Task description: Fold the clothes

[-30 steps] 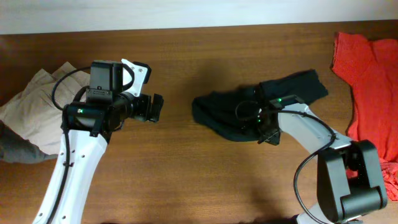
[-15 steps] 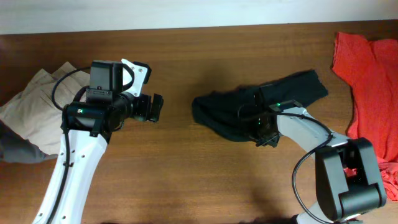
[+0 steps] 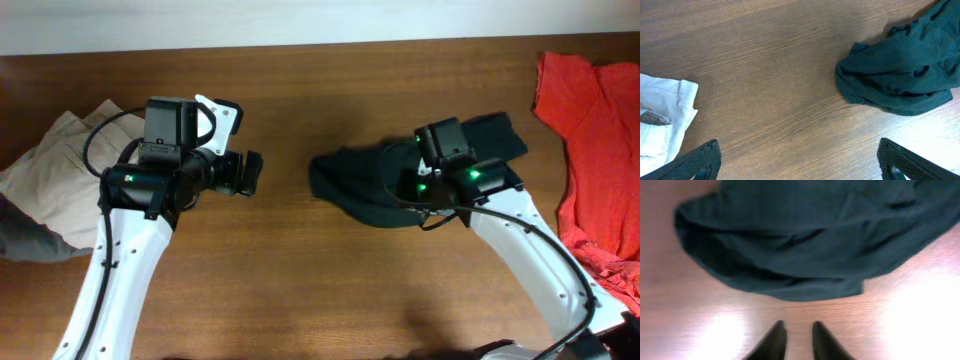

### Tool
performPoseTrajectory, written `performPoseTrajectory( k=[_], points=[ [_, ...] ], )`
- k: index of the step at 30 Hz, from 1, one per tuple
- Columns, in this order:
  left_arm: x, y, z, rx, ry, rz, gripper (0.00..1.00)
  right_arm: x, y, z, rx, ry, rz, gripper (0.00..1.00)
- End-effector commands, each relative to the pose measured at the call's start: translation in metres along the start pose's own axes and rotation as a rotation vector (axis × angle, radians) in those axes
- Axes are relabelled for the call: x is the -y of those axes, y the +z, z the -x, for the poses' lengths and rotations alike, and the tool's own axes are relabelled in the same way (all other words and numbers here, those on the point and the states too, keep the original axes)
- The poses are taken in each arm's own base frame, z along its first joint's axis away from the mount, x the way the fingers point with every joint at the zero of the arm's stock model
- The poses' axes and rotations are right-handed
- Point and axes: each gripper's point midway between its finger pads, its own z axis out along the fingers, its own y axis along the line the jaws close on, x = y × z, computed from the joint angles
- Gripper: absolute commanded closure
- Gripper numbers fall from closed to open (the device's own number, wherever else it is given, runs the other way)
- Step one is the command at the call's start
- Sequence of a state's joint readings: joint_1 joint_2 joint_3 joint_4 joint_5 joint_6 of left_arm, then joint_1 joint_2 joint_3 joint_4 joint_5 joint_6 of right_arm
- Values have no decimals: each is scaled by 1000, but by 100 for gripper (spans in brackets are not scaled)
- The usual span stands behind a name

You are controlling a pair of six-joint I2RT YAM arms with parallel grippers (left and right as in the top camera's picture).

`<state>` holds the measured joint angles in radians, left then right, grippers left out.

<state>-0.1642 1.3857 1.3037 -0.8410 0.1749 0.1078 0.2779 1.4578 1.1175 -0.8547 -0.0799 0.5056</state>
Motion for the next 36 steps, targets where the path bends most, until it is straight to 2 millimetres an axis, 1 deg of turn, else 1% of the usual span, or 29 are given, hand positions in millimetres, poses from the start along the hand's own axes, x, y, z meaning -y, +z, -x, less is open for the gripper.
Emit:
performPoseTrajectory(
  k=[1, 2, 3, 4, 5, 6, 9, 10, 11, 15, 20, 21, 22, 24, 26, 27, 28, 29, 31, 33, 35, 36],
  points=[
    [-1, -4, 8, 20, -1, 0, 1, 26, 23, -5, -55, 24, -93, 68],
    [-1, -4, 8, 20, -2, 0, 1, 30, 28, -7, -73, 26, -106, 64],
    [-1, -4, 8, 20, -2, 0, 1, 34, 34, -9, -90, 21, -116, 57],
    [-1, -4, 8, 20, -1, 0, 1, 37, 41, -12, -113, 10, -128, 44],
    [-1, -4, 8, 21, -1, 0, 1, 40, 49, -14, -133, -1, -137, 33],
    [-1, -4, 8, 21, -1, 0, 1, 42, 55, -16, -153, -2, -148, 31],
    [-1, -4, 8, 22, -1, 0, 1, 49, 74, -25, -213, 0, -179, 30],
    [-1, -4, 8, 21, -1, 0, 1, 53, 86, -30, -246, 3, -194, 31],
    [-1, -4, 8, 21, -1, 0, 1, 55, 94, -34, -266, 5, -204, 30],
    [-1, -4, 8, 21, -1, 0, 1, 59, 110, -40, -304, 9, -215, 31],
    [-1, -4, 8, 21, -1, 0, 1, 60, 119, -39, -301, 12, -214, 31],
    [-1, -4, 8, 21, -1, 0, 1, 60, 120, -39, -300, 12, -214, 32],
    [-1, -4, 8, 21, -1, 0, 1, 60, 121, -39, -299, 12, -214, 37],
    [-1, -4, 8, 21, -2, 0, 1, 60, 121, -38, -294, 11, -217, 55],
    [-1, -4, 8, 21, -2, 0, 1, 62, 121, -35, -281, 7, -228, 76],
    [-1, -4, 8, 21, -2, 0, 1, 63, 121, -34, -277, 5, -231, 84],
    [-1, -4, 8, 21, -2, 0, 1, 62, 120, -34, -277, 5, -230, 89],
    [-1, -4, 8, 21, -2, 0, 1, 61, 113, -34, -279, 5, -232, 96],
    [-1, -4, 8, 21, -2, 0, 1, 58, 101, -30, -272, 3, -228, 96],
    [-1, -4, 8, 21, -2, 0, 1, 51, 80, -24, -255, -3, -217, 96],
    [-1, -4, 8, 22, -2, 0, 1, 40, 55, -20, -236, -16, -194, 96],
    [-1, -4, 8, 22, -1, 0, 1, 30, 38, -18, -224, -29, -169, 96]
  ],
)
